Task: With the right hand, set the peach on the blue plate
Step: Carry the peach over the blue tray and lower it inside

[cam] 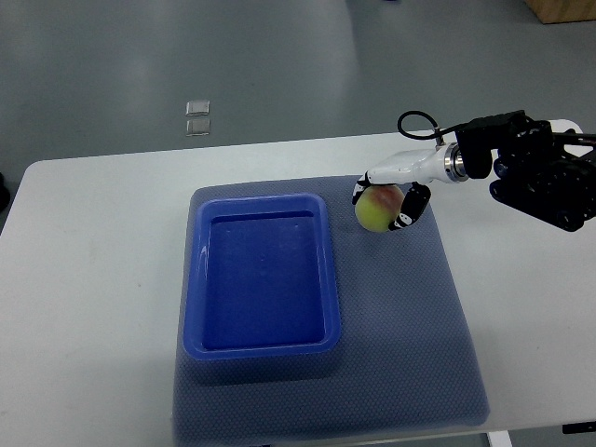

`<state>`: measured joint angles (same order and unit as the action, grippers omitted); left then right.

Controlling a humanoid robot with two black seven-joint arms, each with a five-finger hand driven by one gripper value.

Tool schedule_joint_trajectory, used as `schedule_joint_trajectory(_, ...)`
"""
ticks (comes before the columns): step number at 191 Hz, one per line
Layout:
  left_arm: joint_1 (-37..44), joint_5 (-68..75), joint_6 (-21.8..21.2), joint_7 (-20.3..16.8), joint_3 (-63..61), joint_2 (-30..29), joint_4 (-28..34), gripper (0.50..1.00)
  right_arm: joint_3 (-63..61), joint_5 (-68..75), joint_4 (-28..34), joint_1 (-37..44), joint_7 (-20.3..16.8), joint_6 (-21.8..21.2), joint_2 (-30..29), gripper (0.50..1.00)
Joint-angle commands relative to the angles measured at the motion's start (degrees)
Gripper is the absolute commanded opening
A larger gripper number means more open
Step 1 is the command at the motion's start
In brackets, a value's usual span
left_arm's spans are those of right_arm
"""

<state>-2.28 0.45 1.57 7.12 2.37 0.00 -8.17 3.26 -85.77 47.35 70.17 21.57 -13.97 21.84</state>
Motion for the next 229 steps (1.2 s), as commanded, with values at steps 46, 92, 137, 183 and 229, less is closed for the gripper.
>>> schedule_joint_trajectory(46,0.0,0.0,0.0,0.0,-0.1,0.0,0.3,1.0,-0.1,0.5,1.2,5.5,0.2,-0.1,-9.8,0.67)
schedule_joint_trajectory(92,0.0,0.0,-0.1,0.0,-0.1,0.0,0.3,1.0,0.1,0.5,-0.8,6.1,0.2,-0.7,-18.0,0.676)
schedule_joint_trajectory(137,0.0,0.0,0.0,0.0,0.0,0.0,0.3,1.0,0.9,0.4,-3.0,5.2,0.2,-0.8,-21.8,0.766)
schedule_joint_trajectory(183,0.0,0.0,0.0,0.0,0.0,0.0,0.2,1.0,2.5,0.4,-3.1,4.4,0.2,-0.8,-21.8,0.907)
schedule_joint_trajectory(229,0.0,0.0,0.0,0.0,-0.1,0.0,0.3,1.0,2.3,0.5,-3.1,4.5,0.2,-0.8,-21.8,0.928)
